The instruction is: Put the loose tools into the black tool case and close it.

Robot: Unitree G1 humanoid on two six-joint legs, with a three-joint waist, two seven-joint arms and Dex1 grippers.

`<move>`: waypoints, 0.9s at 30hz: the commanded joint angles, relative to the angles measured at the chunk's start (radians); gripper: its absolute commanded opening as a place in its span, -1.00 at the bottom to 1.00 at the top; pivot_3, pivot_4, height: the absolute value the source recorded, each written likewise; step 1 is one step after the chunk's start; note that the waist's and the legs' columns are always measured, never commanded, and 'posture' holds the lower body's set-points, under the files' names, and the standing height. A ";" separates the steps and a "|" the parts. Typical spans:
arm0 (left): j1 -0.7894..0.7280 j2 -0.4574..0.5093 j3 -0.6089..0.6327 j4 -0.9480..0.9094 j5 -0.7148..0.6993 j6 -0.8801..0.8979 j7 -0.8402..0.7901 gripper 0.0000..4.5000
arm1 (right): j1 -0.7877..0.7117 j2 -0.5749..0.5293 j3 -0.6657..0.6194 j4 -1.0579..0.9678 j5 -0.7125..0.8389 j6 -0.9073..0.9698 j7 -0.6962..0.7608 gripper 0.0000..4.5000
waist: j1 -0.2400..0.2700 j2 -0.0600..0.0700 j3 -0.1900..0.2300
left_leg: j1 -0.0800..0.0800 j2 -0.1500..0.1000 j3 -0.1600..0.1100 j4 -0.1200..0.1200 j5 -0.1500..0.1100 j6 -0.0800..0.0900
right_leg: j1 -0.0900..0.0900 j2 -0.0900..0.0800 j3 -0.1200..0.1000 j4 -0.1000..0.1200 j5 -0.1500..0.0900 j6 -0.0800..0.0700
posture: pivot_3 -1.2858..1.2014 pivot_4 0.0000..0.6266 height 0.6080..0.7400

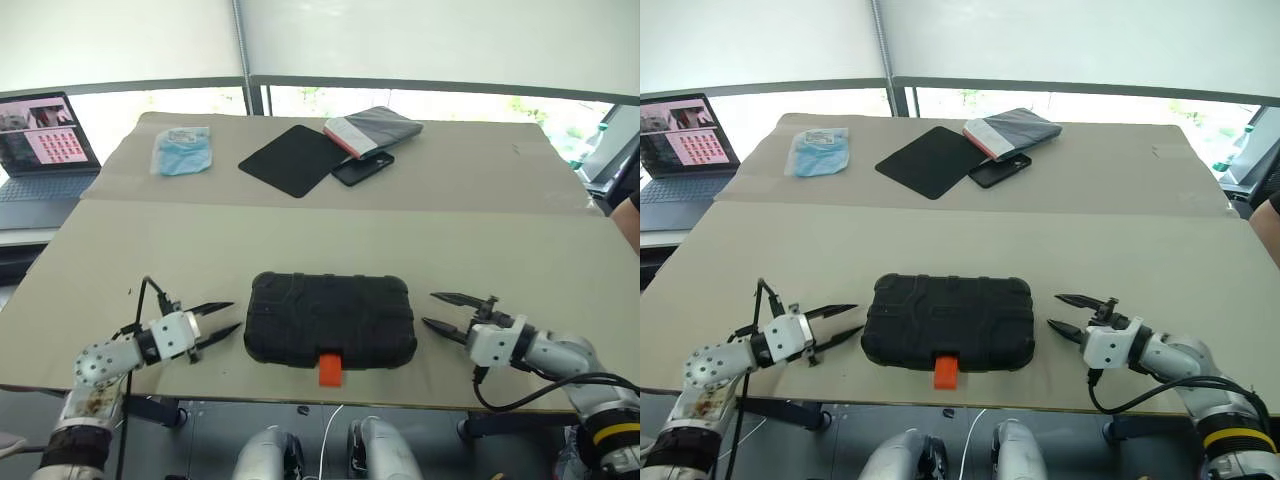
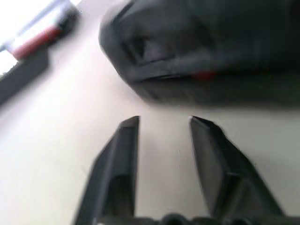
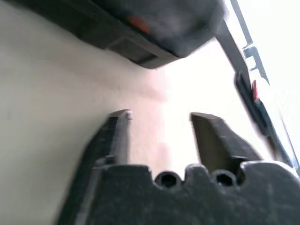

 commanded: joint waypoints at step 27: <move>-0.651 -0.120 -0.240 0.346 0.050 0.603 -0.108 -1.00 | 0.328 0.050 0.145 -0.740 0.342 0.838 0.258 -0.96 | 0.019 -0.006 0.004 | -0.010 -0.001 -0.008 0.007 0.000 0.015 | 0.006 0.002 -0.010 -0.013 0.004 0.008 | 0.03 -0.52 1.00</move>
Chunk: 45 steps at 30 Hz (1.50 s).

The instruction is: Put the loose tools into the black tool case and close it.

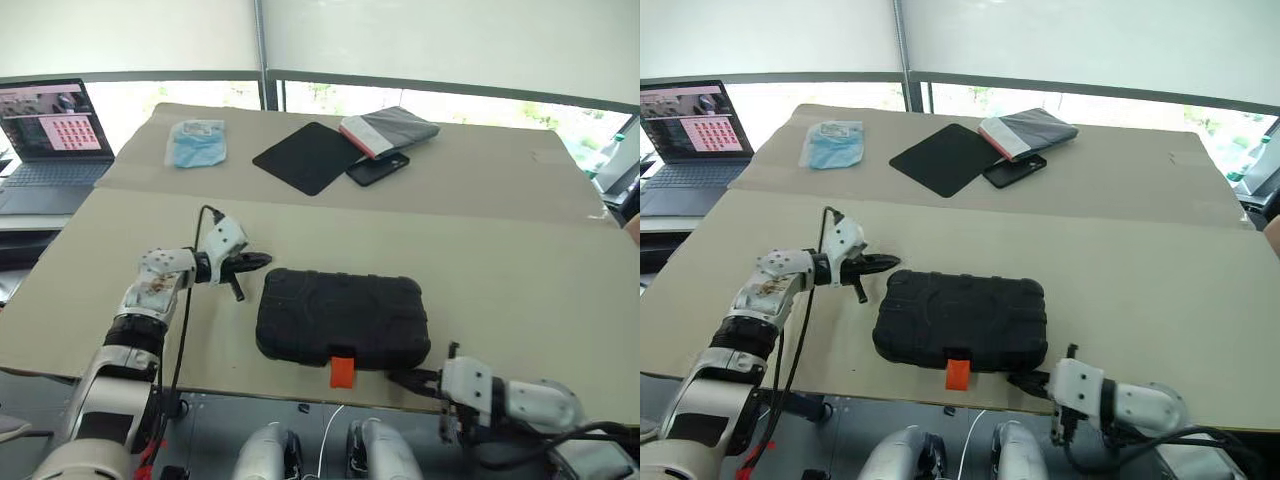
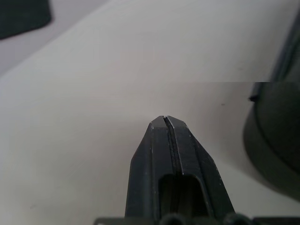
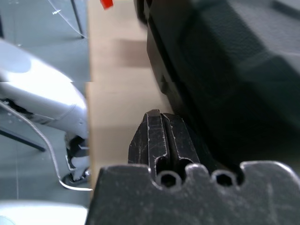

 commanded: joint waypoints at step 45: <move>0.012 -0.095 -0.266 -0.408 0.051 0.370 -0.064 -1.00 | -0.193 0.203 -0.109 -0.040 0.045 0.240 -0.071 -0.96 | -0.001 0.004 -0.006 | 0.001 0.000 -0.005 0.002 0.001 0.000 | 0.004 0.000 0.000 0.000 0.003 -0.001 | 0.03 -0.52 1.00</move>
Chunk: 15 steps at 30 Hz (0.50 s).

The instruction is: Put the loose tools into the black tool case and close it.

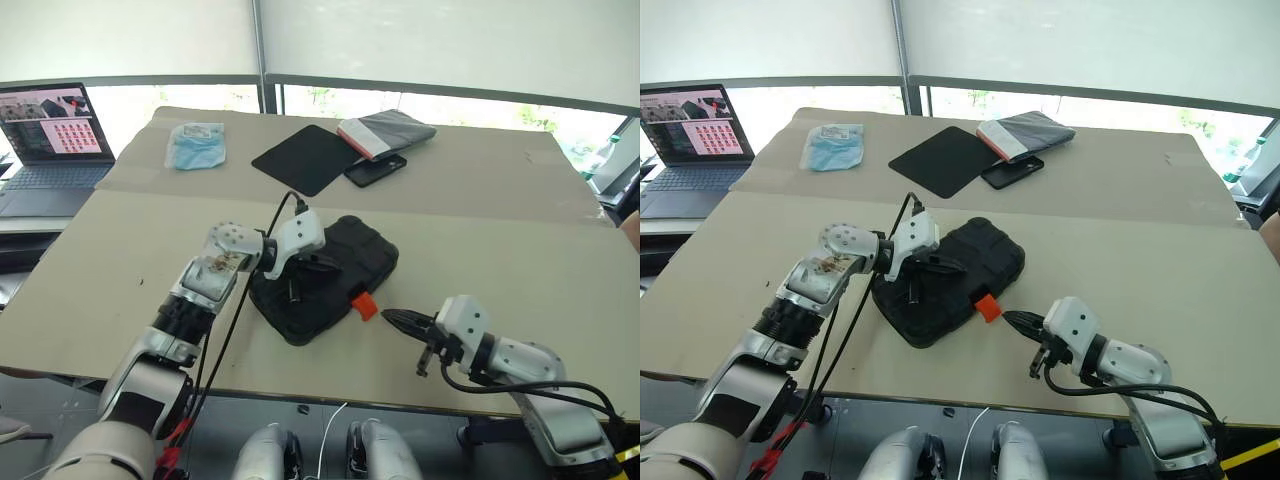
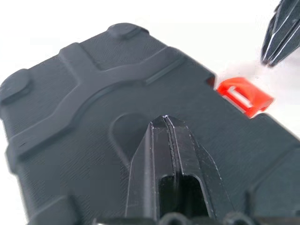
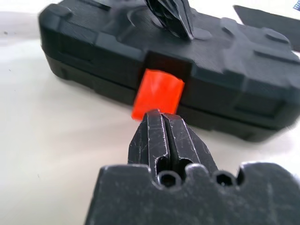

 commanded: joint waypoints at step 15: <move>0.053 0.047 -0.028 0.027 0.025 0.092 -0.010 -1.00 | -0.085 0.046 0.078 0.164 -0.094 -0.059 0.020 -0.96 | 0.003 0.000 -0.012 | 0.001 0.000 -0.001 0.000 0.000 0.000 | 0.001 0.000 0.000 -0.001 0.000 0.000 | 0.03 -0.52 1.00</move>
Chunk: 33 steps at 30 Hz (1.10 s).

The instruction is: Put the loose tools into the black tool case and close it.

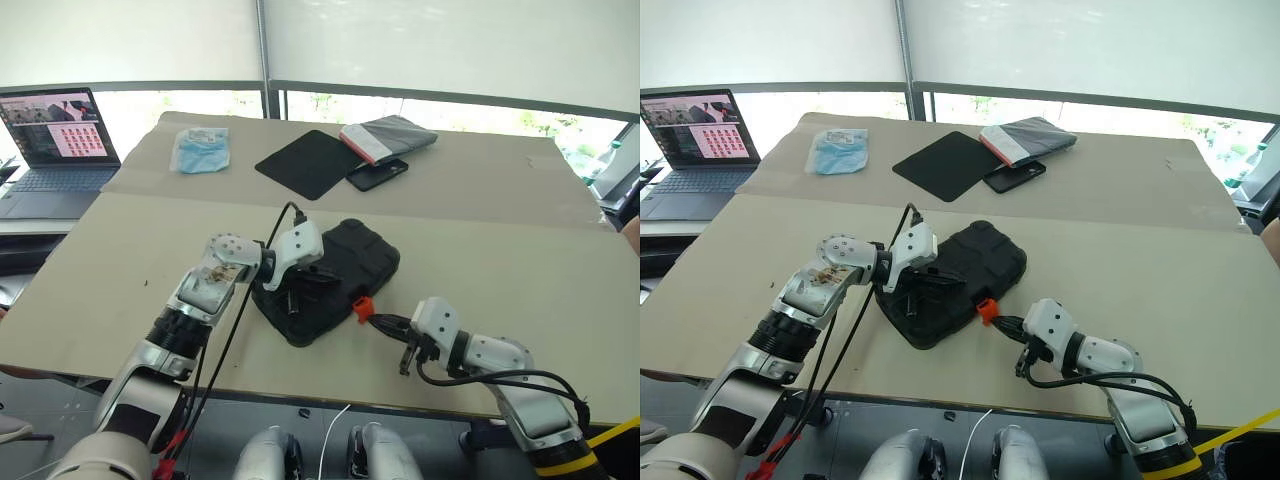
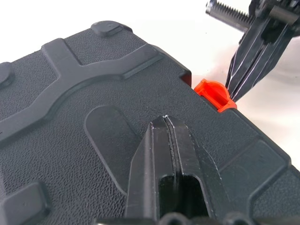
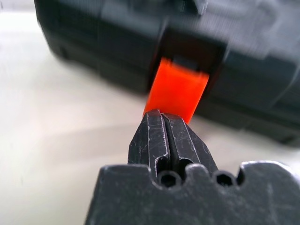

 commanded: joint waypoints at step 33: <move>0.073 0.022 -0.033 0.032 0.033 0.099 0.010 -1.00 | -0.169 0.172 -0.016 0.068 0.017 -0.073 -0.002 -0.96 | -0.024 0.000 0.000 | 0.001 0.001 -0.001 -0.001 0.000 -0.005 | -0.001 0.000 0.000 0.001 0.000 0.000 | 0.03 -0.52 1.00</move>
